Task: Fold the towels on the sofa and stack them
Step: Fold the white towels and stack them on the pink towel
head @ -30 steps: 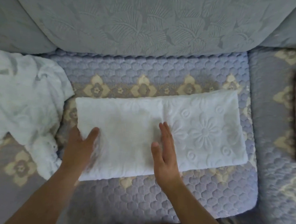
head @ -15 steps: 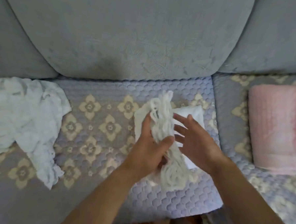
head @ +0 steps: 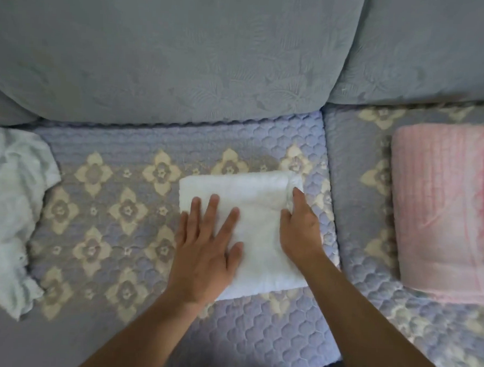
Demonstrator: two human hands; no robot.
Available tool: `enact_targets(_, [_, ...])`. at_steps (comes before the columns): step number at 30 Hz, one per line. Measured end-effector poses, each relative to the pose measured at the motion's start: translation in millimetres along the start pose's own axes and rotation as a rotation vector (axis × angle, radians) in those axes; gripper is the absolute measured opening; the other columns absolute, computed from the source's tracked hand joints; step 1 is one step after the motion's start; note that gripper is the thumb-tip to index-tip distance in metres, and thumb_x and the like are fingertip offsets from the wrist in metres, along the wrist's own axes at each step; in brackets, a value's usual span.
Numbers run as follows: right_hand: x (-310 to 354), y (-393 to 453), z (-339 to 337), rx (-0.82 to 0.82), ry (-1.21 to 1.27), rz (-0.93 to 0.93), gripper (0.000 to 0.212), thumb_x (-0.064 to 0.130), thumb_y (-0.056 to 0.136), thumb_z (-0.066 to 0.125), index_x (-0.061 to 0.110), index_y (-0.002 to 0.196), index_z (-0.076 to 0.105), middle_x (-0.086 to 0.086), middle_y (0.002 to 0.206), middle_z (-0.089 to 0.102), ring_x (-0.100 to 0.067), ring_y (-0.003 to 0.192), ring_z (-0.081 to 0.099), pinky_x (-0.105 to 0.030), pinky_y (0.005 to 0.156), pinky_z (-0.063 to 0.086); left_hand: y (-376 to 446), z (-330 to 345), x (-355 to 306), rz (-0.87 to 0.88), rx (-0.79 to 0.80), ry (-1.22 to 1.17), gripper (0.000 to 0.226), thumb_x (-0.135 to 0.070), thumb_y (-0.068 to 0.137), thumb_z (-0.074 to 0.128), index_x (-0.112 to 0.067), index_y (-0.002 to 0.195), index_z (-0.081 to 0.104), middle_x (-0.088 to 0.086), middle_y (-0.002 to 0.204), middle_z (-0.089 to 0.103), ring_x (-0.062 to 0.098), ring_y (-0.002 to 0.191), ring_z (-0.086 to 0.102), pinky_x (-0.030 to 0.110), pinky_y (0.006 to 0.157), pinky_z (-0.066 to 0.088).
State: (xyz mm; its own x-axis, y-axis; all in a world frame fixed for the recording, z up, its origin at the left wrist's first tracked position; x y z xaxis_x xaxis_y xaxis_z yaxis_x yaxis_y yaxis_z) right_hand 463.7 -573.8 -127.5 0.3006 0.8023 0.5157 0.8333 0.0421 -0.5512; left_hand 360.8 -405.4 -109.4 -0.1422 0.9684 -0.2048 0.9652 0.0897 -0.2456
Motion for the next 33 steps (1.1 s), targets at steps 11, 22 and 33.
enact_targets(11, [25, 6, 29, -0.183, -0.351, -0.237, 0.066, 0.057, 0.102, 0.023, 0.031, 0.16, 0.004, -0.004, 0.168, -0.007, -0.028, 0.153, -0.013, -0.052, 0.124, -0.002, 24, 40, -30, -0.006, 0.05, 0.112, 0.08, -0.069, 0.096, 0.031, -0.025, 0.161, 0.014, 0.012, 0.168, 0.006, 0.041, 0.153, -0.003, 0.066, 0.119, 0.008])
enact_targets(22, [-16, 7, 18, -0.175, -0.168, 0.025, 0.083, 0.068, 0.094, 0.033, 0.032, 0.157, -0.008, -0.005, 0.166, 0.002, -0.03, 0.15, 0.012, -0.052, 0.115, 0.027, 18, 40, -16, -0.047, 0.063, 0.118, 0.066, -0.061, 0.098, 0.031, -0.035, 0.159, 0.021, 0.007, 0.168, 0.008, 0.033, 0.155, -0.001, 0.071, 0.115, 0.006])
enact_targets(33, [-49, 15, 17, -0.038, 0.089, 0.28, 0.094, 0.08, 0.075, 0.057, 0.022, 0.145, 0.035, -0.003, 0.139, 0.041, -0.026, 0.124, 0.048, -0.044, 0.101, 0.044, -14, 41, 63, -0.703, -0.151, -1.004, 0.064, -0.048, 0.089, 0.065, -0.014, 0.141, 0.046, 0.01, 0.137, 0.057, 0.029, 0.127, 0.054, 0.043, 0.11, 0.043])
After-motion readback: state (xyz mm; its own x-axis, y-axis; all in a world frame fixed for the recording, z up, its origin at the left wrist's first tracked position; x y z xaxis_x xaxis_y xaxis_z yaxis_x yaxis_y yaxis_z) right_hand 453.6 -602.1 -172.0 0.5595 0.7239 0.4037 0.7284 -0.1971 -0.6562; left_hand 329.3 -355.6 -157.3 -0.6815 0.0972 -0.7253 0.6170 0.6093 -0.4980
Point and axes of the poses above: each hand's wrist, its own y-axis towards the middle knuckle, its own z-axis out of the palm, x = y × z, the point moved 8 cm from there along y, towards the middle knuckle
